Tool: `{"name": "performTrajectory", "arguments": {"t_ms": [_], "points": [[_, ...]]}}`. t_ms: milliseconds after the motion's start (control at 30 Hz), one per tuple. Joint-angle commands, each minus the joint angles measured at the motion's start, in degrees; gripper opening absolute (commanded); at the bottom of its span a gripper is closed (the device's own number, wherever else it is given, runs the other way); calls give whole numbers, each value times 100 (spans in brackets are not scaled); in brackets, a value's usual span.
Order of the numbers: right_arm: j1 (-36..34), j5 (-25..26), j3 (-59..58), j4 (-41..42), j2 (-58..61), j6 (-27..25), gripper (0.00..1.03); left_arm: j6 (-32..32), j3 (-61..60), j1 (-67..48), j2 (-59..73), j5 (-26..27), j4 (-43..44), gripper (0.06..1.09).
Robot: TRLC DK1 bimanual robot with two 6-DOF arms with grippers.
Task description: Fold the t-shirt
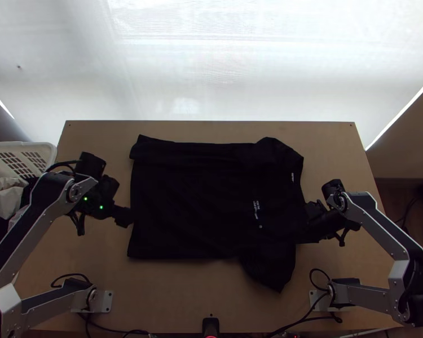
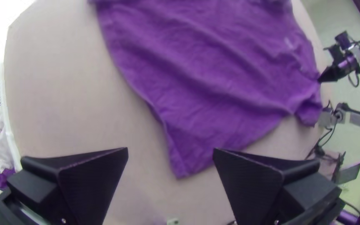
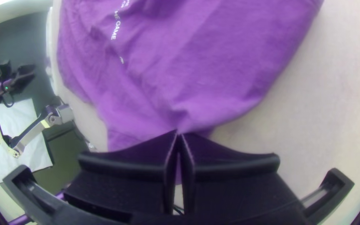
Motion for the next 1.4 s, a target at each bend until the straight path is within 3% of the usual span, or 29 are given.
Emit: {"name": "performTrajectory", "arguments": {"t_ms": [0, 400, 767, 833, 933, 1000, 1133, 1200, 1267, 1367], "points": [[86, 0, 105, -76, -39, 94, 3, 633, -290, -438, 310, -398, -803, 104], [174, 0, 386, -128, -30, 331, 3, 1151, -1564, -1194, 151, -258, 287, 103], [209, 0, 448, -155, -39, 411, 3, 1107, -2241, -1352, 187, -152, 955, 103], [227, 0, 492, -172, -39, 419, 3, 1081, -2302, -1369, 195, -108, 1086, 97], [235, 0, 518, -199, -39, 437, 3, 1116, -2399, -1387, 204, -82, 1218, 97], [253, 0, 527, -207, -47, 463, 3, 1107, -2417, -1405, 257, -20, 1271, 88], [253, 0, 553, -225, -83, 481, 3, 1011, -2425, -1501, 354, -3, 1376, 60], [253, 0, 553, -234, -100, 481, 3, 949, -2425, -1545, 327, 15, 1385, 41], [253, 0, 553, -234, -118, 481, 3, 835, -2469, -1554, 266, 15, 1623, 8], [253, 9, 553, -251, -162, 472, 3, 809, -2487, -1554, 266, 15, 1702, 9]]}}
